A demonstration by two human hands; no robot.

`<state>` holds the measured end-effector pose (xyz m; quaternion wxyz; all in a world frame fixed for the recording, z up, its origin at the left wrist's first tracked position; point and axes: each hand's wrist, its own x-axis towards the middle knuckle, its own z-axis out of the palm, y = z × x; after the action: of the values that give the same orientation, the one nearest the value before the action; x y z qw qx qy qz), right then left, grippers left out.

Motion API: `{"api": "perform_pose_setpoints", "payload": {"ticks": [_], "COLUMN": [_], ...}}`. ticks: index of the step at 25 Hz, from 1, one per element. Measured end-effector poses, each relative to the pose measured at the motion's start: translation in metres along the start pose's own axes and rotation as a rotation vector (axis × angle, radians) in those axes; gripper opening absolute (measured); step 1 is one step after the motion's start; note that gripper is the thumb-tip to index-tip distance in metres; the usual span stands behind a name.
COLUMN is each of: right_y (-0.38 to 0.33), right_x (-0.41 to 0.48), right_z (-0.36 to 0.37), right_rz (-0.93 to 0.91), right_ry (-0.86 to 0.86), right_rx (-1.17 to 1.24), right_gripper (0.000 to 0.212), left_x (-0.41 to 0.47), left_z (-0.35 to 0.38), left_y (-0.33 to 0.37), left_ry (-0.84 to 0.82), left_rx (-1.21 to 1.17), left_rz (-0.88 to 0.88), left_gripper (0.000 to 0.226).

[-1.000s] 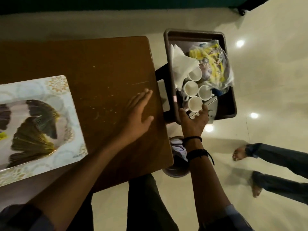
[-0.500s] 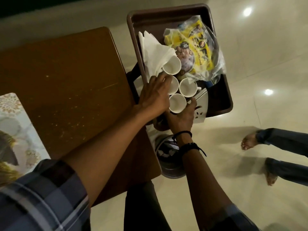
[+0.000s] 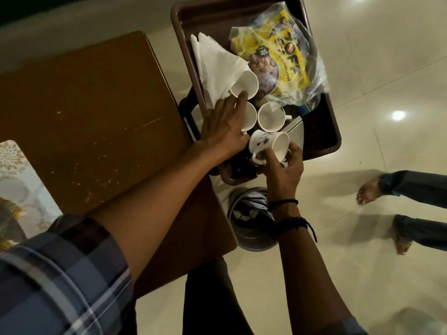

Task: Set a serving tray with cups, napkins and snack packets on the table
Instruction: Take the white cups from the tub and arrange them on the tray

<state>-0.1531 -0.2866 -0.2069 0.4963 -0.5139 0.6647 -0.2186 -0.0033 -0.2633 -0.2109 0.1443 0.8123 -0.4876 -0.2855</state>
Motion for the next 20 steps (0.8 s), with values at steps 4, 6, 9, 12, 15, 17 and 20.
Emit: {"api": "perform_pose_setpoints", "payload": {"ticks": [4,6,9,12,15,17,20], "right_y": [0.0,0.0,-0.002,-0.006,-0.013,-0.02,-0.028], "right_x": [-0.004,-0.009,-0.017,-0.029,-0.046,-0.069,-0.112], "right_z": [-0.001,-0.003,-0.007,-0.01,-0.01,-0.005,0.01], "right_rz": [0.013,0.021,0.005,-0.031,-0.048,-0.076,-0.129], "right_ry": [0.015,0.049,0.096,0.117,0.139,0.098,0.009], "right_rx": [-0.004,0.008,0.007,-0.015,0.012,0.032,0.028], "right_gripper": [0.064,0.064,0.065,0.064,0.065,0.063,0.064], "left_x": [-0.002,-0.002,-0.002,-0.013,-0.043,-0.075,-0.126], "left_z": [0.009,0.011,0.009,-0.003,-0.029,-0.049,-0.072], "left_y": [0.003,0.009,0.017,0.013,0.01,-0.001,-0.039], "left_ry": [0.067,0.111,0.069,0.085,0.278,0.355,0.381], "left_rx": [0.02,0.054,0.004,-0.154,-0.335,-0.391,-0.378], "left_rz": [-0.039,-0.063,-0.085,-0.056,0.029,0.024,-0.079], "left_gripper": [0.086,0.081,0.075,0.064,0.059,0.058,0.057]}}
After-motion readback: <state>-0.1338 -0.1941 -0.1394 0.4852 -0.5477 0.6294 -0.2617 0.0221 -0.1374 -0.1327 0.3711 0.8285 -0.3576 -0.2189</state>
